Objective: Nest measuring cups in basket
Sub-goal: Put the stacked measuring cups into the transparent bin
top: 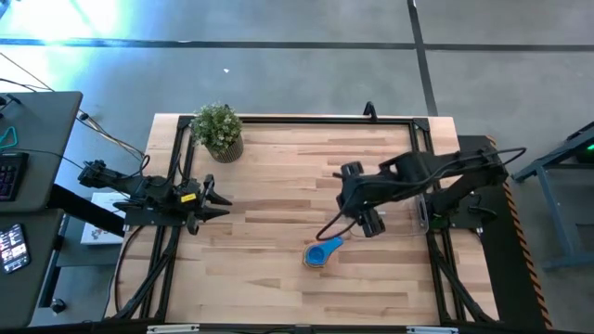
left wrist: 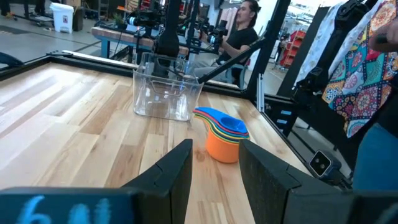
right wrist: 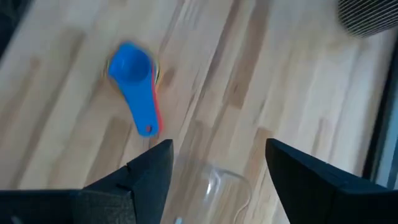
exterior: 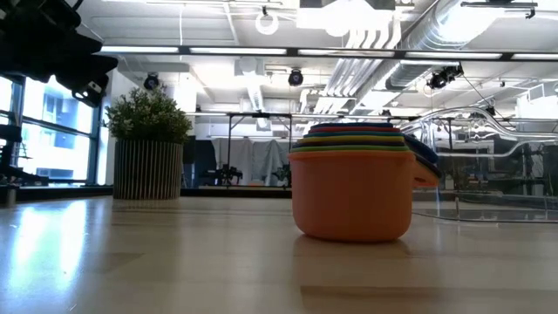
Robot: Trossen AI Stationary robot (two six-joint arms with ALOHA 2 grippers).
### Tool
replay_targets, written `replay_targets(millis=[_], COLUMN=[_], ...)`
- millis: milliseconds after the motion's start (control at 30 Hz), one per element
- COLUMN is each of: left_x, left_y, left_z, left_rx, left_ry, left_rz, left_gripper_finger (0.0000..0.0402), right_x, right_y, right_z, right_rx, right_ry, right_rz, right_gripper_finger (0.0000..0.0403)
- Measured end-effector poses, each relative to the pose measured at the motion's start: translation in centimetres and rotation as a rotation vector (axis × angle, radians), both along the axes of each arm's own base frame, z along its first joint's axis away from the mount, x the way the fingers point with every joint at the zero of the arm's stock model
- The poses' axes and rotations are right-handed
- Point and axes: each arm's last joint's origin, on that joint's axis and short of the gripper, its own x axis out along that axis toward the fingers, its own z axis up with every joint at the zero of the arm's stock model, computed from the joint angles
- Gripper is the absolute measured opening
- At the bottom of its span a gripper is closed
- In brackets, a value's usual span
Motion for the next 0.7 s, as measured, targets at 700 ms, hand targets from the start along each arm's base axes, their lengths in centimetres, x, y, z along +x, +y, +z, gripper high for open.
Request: replay_targets(millis=[700], left_x=[0.0], left_y=[0.0], left_z=[0.0], left_rx=[0.000], left_ry=[0.000], left_rz=[0.000], left_gripper_finger=[0.0122], right_x=[3.1], right_y=[1.6], right_z=[-11.1], right_rx=[0.109], right_ry=[-0.046], right_rz=[0.265], right_gripper_finger=[0.0272])
